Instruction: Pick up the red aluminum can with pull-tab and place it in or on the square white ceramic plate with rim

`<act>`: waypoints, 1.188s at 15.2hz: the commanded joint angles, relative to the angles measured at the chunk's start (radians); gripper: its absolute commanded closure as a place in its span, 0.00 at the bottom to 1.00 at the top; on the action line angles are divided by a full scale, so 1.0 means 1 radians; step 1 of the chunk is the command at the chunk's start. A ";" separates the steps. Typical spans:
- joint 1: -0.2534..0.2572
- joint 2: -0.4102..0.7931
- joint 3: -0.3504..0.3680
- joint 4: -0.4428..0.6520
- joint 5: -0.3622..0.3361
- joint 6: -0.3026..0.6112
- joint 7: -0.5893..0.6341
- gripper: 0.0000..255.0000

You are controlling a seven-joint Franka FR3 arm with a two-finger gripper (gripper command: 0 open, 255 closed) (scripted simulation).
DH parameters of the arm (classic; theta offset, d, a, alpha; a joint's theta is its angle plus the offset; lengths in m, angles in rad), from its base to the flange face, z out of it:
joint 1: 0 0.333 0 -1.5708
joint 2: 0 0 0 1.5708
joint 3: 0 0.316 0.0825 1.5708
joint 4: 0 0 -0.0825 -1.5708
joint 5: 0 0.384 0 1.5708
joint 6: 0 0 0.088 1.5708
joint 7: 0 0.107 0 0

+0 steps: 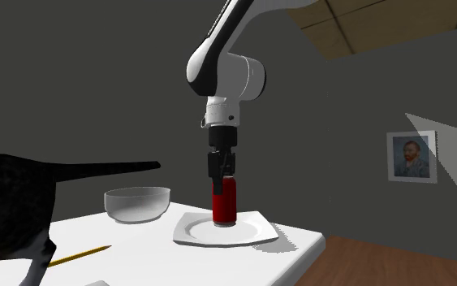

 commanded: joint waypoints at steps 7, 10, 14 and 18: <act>0.001 -0.019 0.001 0.017 -0.012 -0.033 0.008 0.00; 0.003 -0.062 0.005 0.072 -0.036 -0.125 0.027 0.00; 0.003 -0.062 0.005 0.072 -0.036 -0.125 0.027 0.00; 0.003 -0.062 0.005 0.072 -0.036 -0.125 0.027 0.00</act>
